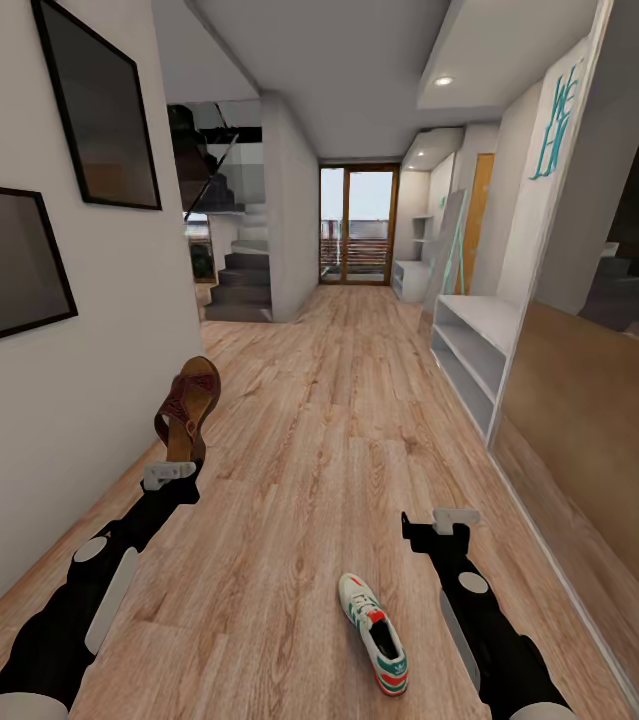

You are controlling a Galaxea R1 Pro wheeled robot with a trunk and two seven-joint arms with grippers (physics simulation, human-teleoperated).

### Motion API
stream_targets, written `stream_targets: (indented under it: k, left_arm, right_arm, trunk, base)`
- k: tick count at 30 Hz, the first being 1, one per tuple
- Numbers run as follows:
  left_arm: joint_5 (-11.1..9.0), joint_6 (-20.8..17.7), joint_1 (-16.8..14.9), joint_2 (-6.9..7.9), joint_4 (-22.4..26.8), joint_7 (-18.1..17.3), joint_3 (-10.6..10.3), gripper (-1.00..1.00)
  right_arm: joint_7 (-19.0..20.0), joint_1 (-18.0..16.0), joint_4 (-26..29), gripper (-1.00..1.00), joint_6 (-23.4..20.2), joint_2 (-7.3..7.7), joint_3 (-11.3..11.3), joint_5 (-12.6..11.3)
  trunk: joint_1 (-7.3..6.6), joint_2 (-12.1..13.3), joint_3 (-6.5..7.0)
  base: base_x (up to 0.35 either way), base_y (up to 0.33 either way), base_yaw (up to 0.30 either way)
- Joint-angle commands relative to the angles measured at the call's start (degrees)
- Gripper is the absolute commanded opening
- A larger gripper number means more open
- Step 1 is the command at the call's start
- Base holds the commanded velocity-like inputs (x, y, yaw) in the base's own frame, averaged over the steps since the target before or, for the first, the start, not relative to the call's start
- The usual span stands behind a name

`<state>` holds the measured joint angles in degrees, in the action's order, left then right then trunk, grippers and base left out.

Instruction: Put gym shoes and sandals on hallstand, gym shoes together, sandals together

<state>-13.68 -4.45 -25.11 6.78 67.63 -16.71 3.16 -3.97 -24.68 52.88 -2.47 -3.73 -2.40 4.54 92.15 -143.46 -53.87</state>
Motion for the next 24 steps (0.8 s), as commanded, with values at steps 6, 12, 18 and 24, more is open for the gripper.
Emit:
stream_targets:
  k: [6, 12, 18, 24]
  left_arm:
    - [-0.6, -0.5, 0.0, -0.01, 0.0, -0.3, 0.1, -1.00]
    - [-0.6, -0.5, 0.0, -0.01, 0.0, -0.3, 0.1, -1.00]
    - [-0.6, -0.4, 0.0, -0.01, 0.0, -0.3, 0.1, -1.00]
    - [-0.6, -0.4, 0.0, -0.01, 0.0, -0.3, 0.1, -1.00]
  right_arm:
    - [-0.1, 0.0, 0.1, 1.00, -0.3, -0.05, -0.2, 0.2]
    - [-0.1, 0.0, 0.1, 1.00, -0.3, -0.05, -0.2, 0.2]
    - [-0.1, 0.0, 0.2, 1.00, -0.3, -0.05, -0.2, 0.2]
    - [-0.1, 0.0, 0.2, 1.00, -0.3, -0.05, -0.2, 0.2]
  trunk:
    - [-0.01, 0.0, -0.06]
    - [-0.01, 0.0, -0.06]
    - [-0.01, 0.0, -0.06]
    - [-0.01, 0.0, -0.06]
  base:
    - [-0.131, -0.116, 0.079]
    - [-0.248, -0.217, 0.226]
    - [-0.196, -0.191, 0.034]
    - [-0.022, -0.021, 0.002]
